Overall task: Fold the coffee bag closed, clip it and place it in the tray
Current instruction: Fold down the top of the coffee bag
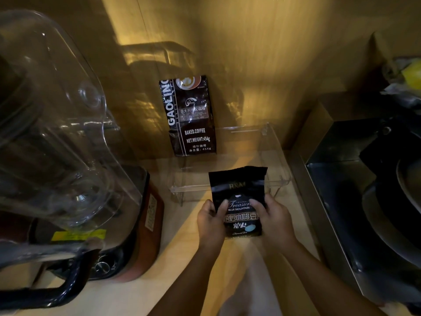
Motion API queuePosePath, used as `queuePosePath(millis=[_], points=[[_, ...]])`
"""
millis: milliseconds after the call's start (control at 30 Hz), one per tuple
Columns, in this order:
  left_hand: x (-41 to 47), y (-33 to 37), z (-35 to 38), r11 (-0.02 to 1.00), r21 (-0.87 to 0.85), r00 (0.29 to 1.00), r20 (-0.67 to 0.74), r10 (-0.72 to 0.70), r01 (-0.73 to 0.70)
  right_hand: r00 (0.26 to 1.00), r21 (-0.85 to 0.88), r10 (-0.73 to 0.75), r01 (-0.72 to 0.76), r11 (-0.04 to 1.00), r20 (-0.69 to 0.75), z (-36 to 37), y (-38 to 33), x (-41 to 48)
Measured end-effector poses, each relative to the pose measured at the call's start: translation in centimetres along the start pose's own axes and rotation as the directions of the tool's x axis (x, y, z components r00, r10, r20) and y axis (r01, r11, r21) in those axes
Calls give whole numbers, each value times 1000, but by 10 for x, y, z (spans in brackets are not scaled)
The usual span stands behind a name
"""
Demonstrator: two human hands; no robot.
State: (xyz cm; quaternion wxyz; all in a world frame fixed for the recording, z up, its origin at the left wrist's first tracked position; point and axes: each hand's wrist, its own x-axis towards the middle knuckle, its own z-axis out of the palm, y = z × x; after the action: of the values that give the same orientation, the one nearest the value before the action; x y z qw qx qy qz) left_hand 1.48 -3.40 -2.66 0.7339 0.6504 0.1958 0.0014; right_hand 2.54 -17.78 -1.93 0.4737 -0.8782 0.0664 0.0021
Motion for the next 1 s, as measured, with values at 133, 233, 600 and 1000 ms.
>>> queuePosePath(millis=[133, 233, 600, 1000], points=[[6, 4, -12, 995, -94, 999, 45, -29, 33, 997, 350, 62, -75, 934, 49, -4, 7, 4], [8, 9, -16, 997, -80, 997, 77, -18, 24, 983, 497, 112, -171, 851, 145, -6, 8, 11], [12, 23, -12, 974, 227, 983, 182, -16, -27, 975, 435, 72, -159, 886, 210, 0, 18, 17], [15, 26, -13, 994, 94, 920, 382, -87, 54, 936, 560, 94, -281, 779, 339, -3, 5, 13]])
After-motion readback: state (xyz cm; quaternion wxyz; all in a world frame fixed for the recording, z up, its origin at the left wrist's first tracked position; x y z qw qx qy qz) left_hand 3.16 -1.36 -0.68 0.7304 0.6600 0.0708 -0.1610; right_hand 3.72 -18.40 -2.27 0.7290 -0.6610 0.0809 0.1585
